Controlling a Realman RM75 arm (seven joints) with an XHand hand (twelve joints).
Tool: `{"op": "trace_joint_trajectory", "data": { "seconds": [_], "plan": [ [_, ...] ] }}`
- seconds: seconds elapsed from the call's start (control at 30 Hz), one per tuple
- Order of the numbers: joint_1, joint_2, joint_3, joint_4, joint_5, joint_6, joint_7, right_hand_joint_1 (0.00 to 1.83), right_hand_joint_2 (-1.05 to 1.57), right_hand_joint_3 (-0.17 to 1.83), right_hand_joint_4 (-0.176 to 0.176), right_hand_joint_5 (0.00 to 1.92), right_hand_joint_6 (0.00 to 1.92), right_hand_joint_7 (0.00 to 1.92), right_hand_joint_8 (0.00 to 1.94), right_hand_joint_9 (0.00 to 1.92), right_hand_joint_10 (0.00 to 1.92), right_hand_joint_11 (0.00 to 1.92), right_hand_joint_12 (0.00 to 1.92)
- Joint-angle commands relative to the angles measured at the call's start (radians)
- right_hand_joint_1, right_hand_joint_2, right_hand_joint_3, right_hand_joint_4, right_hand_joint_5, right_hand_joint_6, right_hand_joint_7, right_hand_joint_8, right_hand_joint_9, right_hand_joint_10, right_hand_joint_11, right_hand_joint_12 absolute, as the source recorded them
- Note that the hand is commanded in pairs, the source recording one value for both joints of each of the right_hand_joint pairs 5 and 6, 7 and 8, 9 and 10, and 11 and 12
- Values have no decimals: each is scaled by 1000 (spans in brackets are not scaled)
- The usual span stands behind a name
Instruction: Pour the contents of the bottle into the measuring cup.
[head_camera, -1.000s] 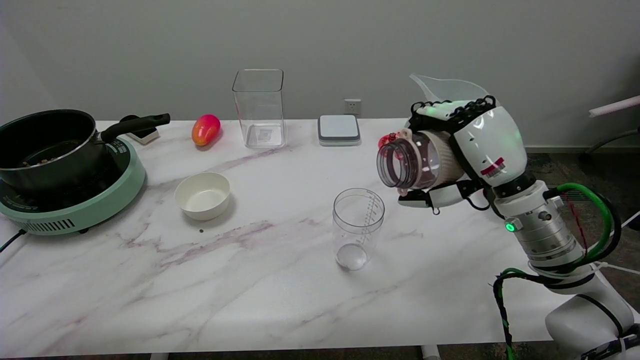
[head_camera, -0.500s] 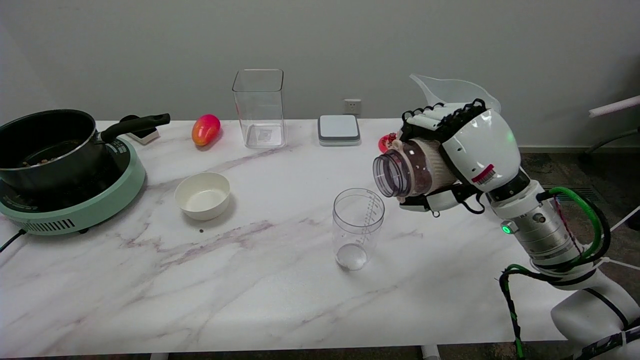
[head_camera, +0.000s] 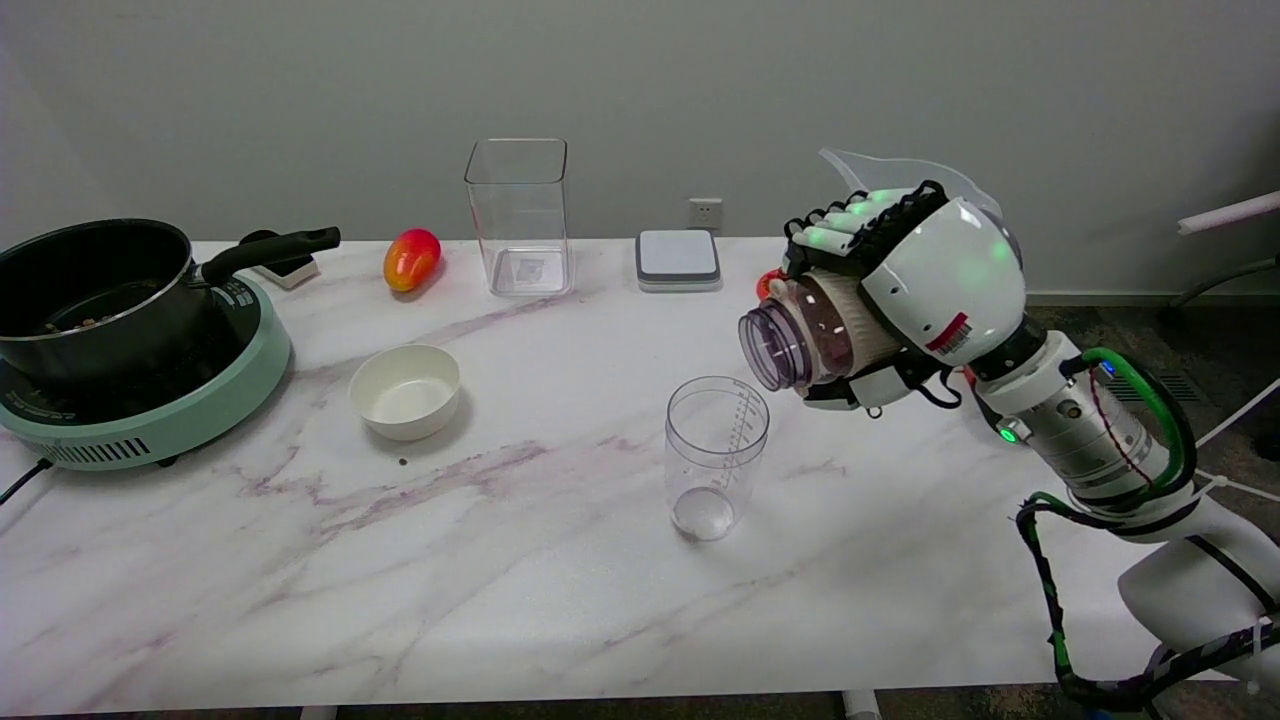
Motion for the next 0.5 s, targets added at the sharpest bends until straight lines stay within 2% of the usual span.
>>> {"op": "trace_joint_trajectory", "data": {
  "seconds": [0.03, 0.5],
  "plan": [
    [65, 39, 33, 12, -130, -52, 65, 1251, 1491, 248, 0, 1872, 1872, 1806, 1806, 1549, 1549, 1357, 1357],
    [64, 34, 12, 25, -206, -70, 56, 1248, 1496, 251, 0, 1888, 1888, 1809, 1809, 1551, 1551, 1358, 1358]
  ]
}}
